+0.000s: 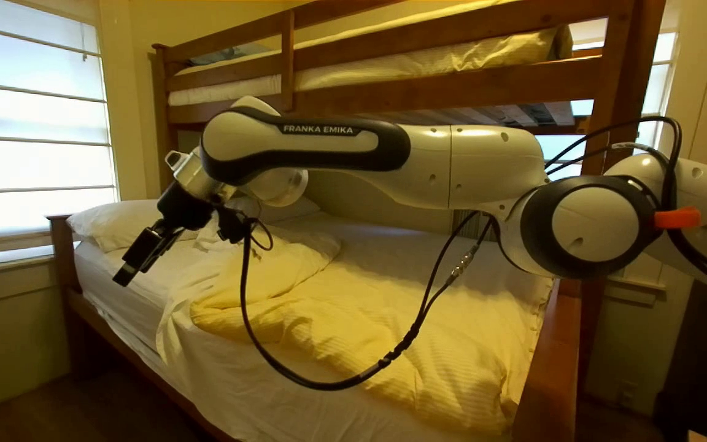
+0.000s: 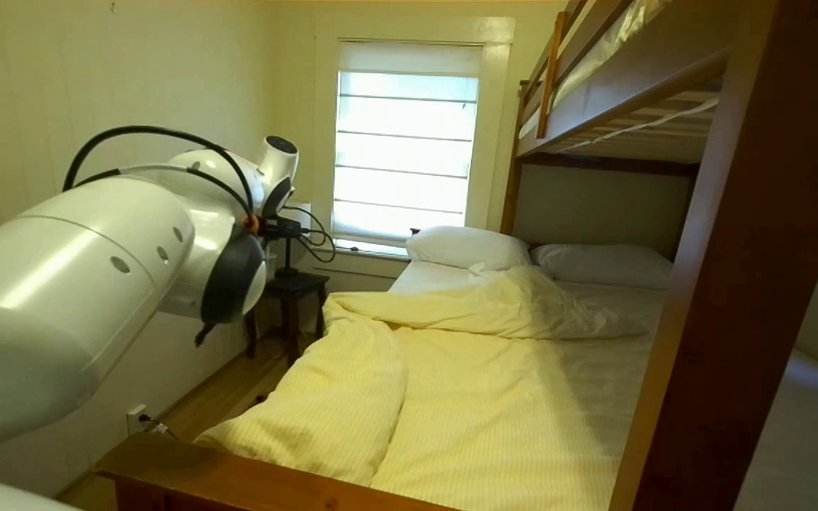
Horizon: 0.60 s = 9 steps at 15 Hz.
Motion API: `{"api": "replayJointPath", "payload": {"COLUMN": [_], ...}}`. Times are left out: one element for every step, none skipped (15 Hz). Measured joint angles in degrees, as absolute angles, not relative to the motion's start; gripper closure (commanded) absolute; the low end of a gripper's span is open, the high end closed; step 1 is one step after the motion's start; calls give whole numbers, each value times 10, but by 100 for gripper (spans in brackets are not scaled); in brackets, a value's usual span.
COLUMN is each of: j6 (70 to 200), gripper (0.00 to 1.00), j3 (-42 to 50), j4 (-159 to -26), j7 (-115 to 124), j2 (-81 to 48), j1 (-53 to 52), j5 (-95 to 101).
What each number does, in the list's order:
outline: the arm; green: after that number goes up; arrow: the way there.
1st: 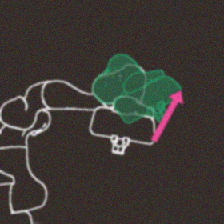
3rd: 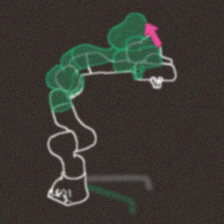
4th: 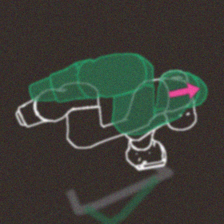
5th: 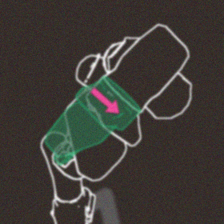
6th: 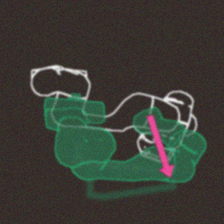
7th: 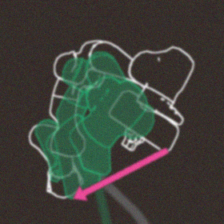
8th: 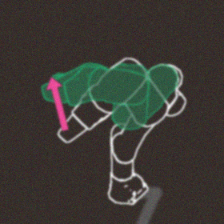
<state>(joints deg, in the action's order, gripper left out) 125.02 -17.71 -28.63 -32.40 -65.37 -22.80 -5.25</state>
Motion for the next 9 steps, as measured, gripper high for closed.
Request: {"api": "replayJointPath", "payload": {"j6": [1205, 1164, 1122, 1090, 1063, 1040, 1021, 1008, 1000], "gripper": [0, 0, 0, 0, 0, 0, 0, 0, 0], "j3": [-186, -187, -181, -168, -153, -136, -121, -106, -93], "j4": [-274, -264, -255, -253, -253, -253, -253, -253, -252], "j7": [-333, -335, -333, -328, -322, -316, -308, -300, -292], "j2": [-651, -648, -642, -634, -624, -614, -605, -595, -587], "j1": [-230, -230, -226, -220, -211, -200, -187, -172, -155], "j5": [-53, -53, -51, -50, -47, -42, -39, -37, -35]}}
